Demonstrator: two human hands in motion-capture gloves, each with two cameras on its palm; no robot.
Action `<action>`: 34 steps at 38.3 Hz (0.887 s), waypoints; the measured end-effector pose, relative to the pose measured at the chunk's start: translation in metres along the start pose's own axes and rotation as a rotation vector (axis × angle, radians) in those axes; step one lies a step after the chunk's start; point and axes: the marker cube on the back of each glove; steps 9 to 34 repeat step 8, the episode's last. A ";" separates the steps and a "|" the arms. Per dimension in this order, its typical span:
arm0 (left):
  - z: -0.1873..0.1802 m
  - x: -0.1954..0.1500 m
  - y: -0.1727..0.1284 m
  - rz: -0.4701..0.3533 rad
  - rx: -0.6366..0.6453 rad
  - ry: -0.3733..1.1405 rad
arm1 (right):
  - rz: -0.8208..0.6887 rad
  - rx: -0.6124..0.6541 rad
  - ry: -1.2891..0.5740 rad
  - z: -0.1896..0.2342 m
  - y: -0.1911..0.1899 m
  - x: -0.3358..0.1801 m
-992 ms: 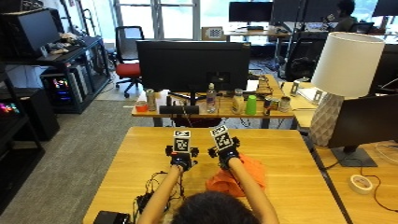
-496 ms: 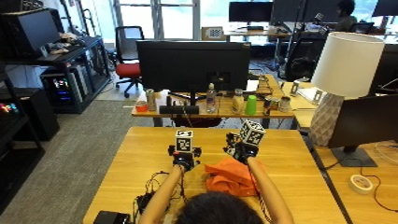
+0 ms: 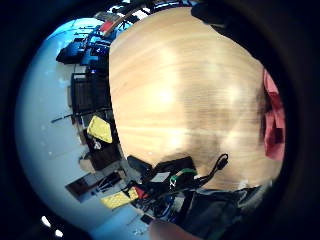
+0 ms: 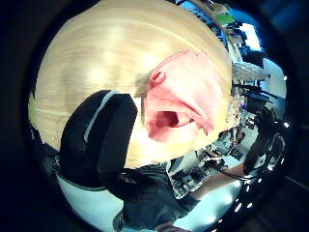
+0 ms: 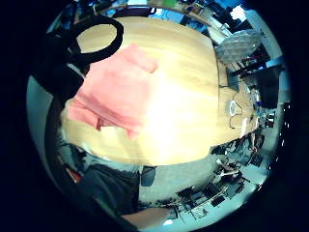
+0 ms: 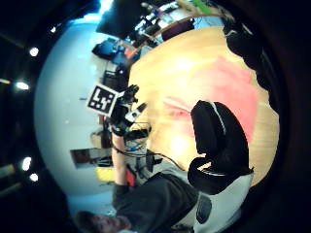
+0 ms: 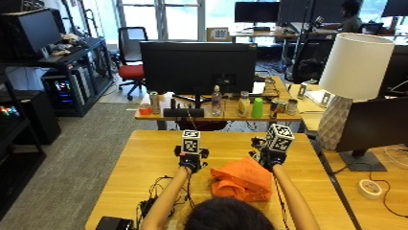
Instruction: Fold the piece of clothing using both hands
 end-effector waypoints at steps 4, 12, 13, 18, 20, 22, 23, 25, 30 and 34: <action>0.006 0.006 -0.035 0.044 0.052 0.010 | 0.019 0.022 0.029 -0.003 0.003 0.008; 0.008 0.009 -0.063 0.084 0.132 0.012 | 0.032 0.012 0.026 0.002 0.000 0.011; 0.008 0.009 -0.063 0.084 0.132 0.012 | 0.032 0.012 0.026 0.002 0.000 0.011; 0.008 0.009 -0.063 0.084 0.132 0.012 | 0.032 0.012 0.026 0.002 0.000 0.011; 0.008 0.009 -0.063 0.084 0.132 0.012 | 0.032 0.012 0.026 0.002 0.000 0.011; 0.008 0.009 -0.063 0.084 0.132 0.012 | 0.032 0.012 0.026 0.002 0.000 0.011; 0.008 0.009 -0.063 0.084 0.132 0.012 | 0.032 0.012 0.026 0.002 0.000 0.011; 0.008 0.009 -0.063 0.084 0.132 0.012 | 0.032 0.012 0.026 0.002 0.000 0.011; 0.008 0.009 -0.063 0.084 0.132 0.012 | 0.032 0.012 0.026 0.002 0.000 0.011; 0.008 0.009 -0.063 0.084 0.132 0.012 | 0.032 0.012 0.026 0.002 0.000 0.011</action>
